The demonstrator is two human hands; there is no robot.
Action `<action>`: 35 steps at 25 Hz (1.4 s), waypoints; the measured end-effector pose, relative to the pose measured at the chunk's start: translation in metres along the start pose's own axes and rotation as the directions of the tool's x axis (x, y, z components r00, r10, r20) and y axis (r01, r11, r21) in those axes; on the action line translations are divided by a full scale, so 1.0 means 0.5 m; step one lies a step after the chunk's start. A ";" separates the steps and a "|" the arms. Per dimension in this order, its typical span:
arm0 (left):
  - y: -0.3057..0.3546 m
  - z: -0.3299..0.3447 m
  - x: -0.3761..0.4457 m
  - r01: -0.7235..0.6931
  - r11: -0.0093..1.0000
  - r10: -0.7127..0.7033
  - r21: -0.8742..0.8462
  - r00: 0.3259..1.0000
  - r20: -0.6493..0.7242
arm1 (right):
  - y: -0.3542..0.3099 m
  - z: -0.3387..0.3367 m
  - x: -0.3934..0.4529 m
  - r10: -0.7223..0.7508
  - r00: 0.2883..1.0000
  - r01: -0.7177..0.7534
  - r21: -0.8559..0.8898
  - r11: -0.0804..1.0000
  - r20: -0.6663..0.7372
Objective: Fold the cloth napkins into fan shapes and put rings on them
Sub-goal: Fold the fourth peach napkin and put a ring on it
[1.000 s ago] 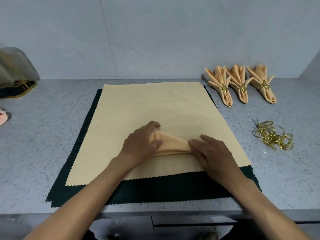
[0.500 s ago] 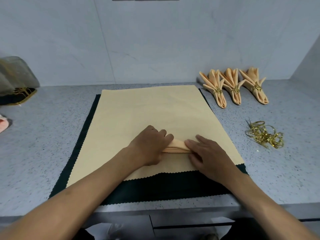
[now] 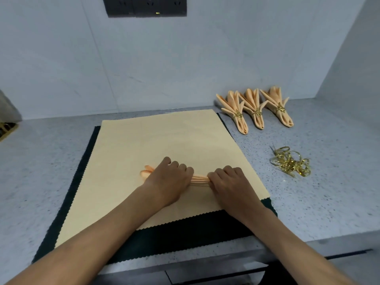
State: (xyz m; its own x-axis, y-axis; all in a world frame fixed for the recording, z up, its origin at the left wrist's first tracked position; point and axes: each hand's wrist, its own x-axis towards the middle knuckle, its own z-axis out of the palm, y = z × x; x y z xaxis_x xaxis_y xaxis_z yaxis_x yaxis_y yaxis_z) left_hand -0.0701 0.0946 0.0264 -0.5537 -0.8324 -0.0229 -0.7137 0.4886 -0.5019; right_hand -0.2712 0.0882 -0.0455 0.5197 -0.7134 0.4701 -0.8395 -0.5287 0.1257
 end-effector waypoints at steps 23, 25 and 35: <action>-0.049 -0.032 -0.027 0.211 0.865 -0.245 -0.454 0.969 -0.016 | 0.213 -0.163 0.010 0.665 0.721 -0.536 0.765 0.357 0.195; -0.059 -0.025 -0.041 0.202 0.833 -0.260 -0.514 0.965 -0.041 | 0.164 -0.164 0.020 0.548 0.752 -0.558 0.796 0.232 0.367; -0.101 0.011 -0.115 0.189 0.746 -0.291 -0.639 0.955 -0.057 | 0.067 -0.109 0.042 0.121 0.598 -0.644 0.565 -0.515 0.792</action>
State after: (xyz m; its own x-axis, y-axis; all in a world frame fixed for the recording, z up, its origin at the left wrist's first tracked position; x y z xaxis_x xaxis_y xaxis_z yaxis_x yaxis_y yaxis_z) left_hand 0.0000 0.1164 0.0484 -0.3458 -0.9221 0.1737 -0.9109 0.3743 0.1735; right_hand -0.2971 0.0805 0.0165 0.3350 -0.8553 -0.3953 0.1879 0.4718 -0.8615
